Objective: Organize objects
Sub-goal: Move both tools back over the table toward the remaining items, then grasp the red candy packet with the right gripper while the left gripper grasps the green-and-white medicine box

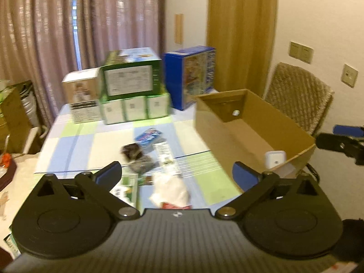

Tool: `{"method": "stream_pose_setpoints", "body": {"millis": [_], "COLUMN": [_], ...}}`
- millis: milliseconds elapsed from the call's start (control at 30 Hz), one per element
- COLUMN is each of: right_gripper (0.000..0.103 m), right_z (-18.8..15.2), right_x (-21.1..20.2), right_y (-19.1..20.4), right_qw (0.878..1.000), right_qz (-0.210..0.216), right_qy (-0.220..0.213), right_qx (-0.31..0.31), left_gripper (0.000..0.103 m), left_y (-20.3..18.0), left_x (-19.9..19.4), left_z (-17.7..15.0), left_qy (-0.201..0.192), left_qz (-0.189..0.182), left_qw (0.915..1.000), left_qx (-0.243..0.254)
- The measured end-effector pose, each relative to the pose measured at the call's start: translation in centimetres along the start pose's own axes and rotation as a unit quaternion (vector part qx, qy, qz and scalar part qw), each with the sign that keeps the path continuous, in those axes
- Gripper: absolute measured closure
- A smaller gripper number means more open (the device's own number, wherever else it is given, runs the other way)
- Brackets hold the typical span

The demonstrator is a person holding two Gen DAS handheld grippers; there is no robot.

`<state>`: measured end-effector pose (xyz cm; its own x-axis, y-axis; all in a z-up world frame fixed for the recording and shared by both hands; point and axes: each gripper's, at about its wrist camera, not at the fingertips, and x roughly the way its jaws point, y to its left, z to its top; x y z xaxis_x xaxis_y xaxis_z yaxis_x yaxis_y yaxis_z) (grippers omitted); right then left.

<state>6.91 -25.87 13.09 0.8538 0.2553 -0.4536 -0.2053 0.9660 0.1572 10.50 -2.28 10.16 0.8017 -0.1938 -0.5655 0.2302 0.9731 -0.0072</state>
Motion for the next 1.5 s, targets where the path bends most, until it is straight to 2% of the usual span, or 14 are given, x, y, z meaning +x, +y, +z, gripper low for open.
{"method": "stream_pose_setpoints", "body": {"millis": [200, 400, 833, 1000, 1300, 1433, 1500], "right_gripper": [0.01, 0.01, 0.012, 0.03, 0.046, 0.049, 0.055], "right_z": [-2.5, -5.7, -10.2, -12.0, -13.4, -14.0, -14.6], "right_x": [2.2, 6.0, 12.7, 14.8, 18.7, 20.5, 21.4], "right_y": [3.5, 6.2, 8.4, 9.9, 10.9, 11.8, 12.2], "right_qw": [0.999, 0.994, 0.98, 0.964, 0.947, 0.932, 0.922], "right_qz": [0.043, 0.074, 0.094, 0.101, 0.105, 0.101, 0.097], "right_qy": [0.025, 0.046, 0.076, 0.1, 0.121, 0.131, 0.138], "right_qx": [-0.02, -0.073, -0.156, -0.226, -0.279, -0.324, -0.348], "left_gripper": [0.001, 0.001, 0.001, 0.001, 0.001, 0.002, 0.002], "left_y": [4.7, 7.6, 9.4, 10.0, 11.2, 11.6, 11.7], "left_x": [0.0, 1.7, 6.5, 9.3, 11.2, 12.1, 12.5], "left_z": [-2.2, -4.5, -7.9, -8.6, -9.1, -8.9, -9.0], "left_qy": [0.015, 0.046, 0.073, 0.081, 0.078, 0.089, 0.097], "left_qz": [0.046, 0.077, 0.064, 0.052, 0.048, 0.036, 0.032], "left_qw": [0.9985, 0.9953, 0.9952, 0.9953, 0.9958, 0.9953, 0.9948], "left_qx": [-0.025, -0.035, -0.016, -0.011, -0.006, -0.006, -0.009]}}
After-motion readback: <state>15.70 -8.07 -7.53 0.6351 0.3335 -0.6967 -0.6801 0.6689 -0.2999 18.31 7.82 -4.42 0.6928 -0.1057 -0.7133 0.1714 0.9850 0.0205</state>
